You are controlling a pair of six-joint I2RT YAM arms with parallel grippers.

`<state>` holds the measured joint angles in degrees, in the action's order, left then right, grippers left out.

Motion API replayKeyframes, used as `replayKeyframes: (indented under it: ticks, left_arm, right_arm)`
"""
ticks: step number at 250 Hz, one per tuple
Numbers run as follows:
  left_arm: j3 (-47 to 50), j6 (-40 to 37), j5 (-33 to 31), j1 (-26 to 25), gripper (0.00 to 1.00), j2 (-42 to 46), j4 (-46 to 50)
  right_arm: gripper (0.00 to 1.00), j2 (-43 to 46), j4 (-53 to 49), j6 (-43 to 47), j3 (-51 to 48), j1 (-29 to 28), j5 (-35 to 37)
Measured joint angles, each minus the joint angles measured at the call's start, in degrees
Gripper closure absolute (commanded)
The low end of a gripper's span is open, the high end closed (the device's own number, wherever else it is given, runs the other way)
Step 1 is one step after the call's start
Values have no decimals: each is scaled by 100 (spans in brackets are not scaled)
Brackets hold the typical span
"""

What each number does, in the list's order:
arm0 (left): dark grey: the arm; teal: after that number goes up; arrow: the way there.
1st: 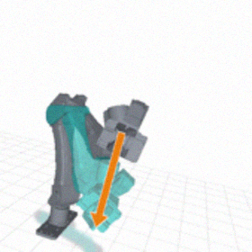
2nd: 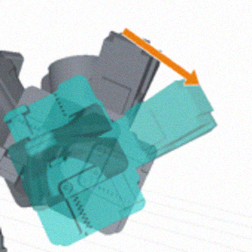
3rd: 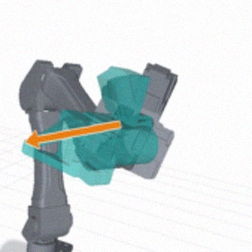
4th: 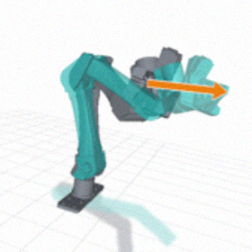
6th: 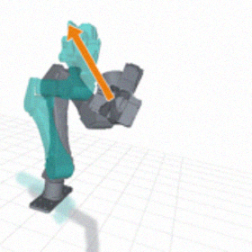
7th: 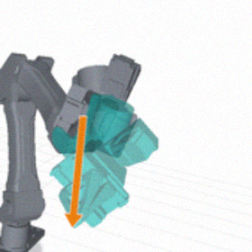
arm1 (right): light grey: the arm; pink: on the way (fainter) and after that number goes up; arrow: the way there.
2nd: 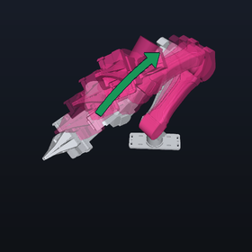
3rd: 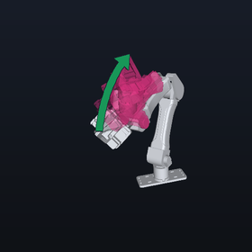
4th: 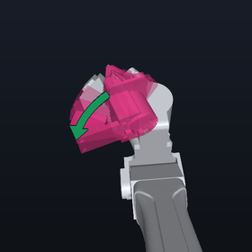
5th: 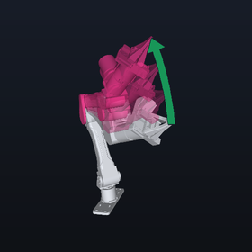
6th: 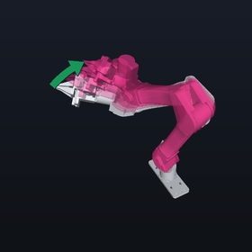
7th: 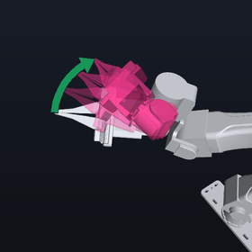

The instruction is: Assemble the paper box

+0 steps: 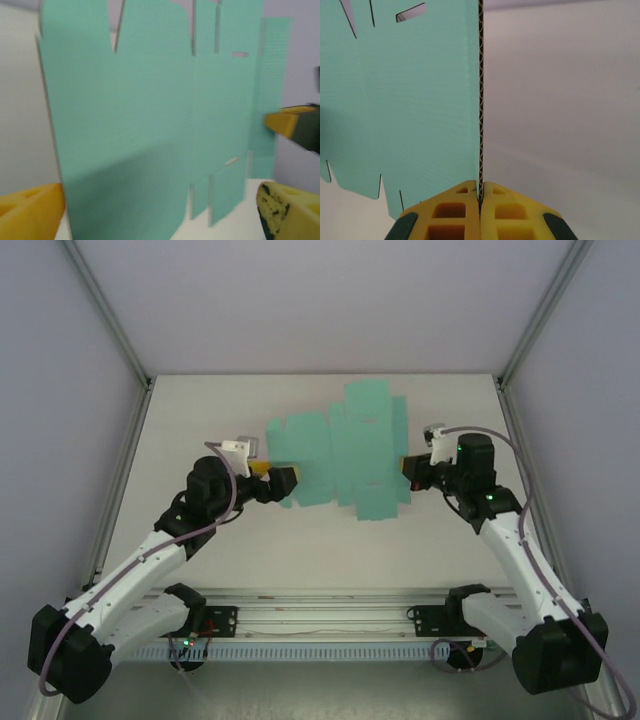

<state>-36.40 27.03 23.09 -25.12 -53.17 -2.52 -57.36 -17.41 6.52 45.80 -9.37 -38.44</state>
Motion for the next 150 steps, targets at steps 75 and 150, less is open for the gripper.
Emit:
replayKeyframes:
  ticks: [75, 150]
  left_arm:
    - [37, 306, -1692, 0, 0, 109, 1598]
    - [11, 358, -1753, 0, 0, 92, 1775]
  right_arm:
    - [100, -1305, -883, 1504, 363, -413, 468]
    - [100, -1954, -389, 3410, 809, -1722, 2778]
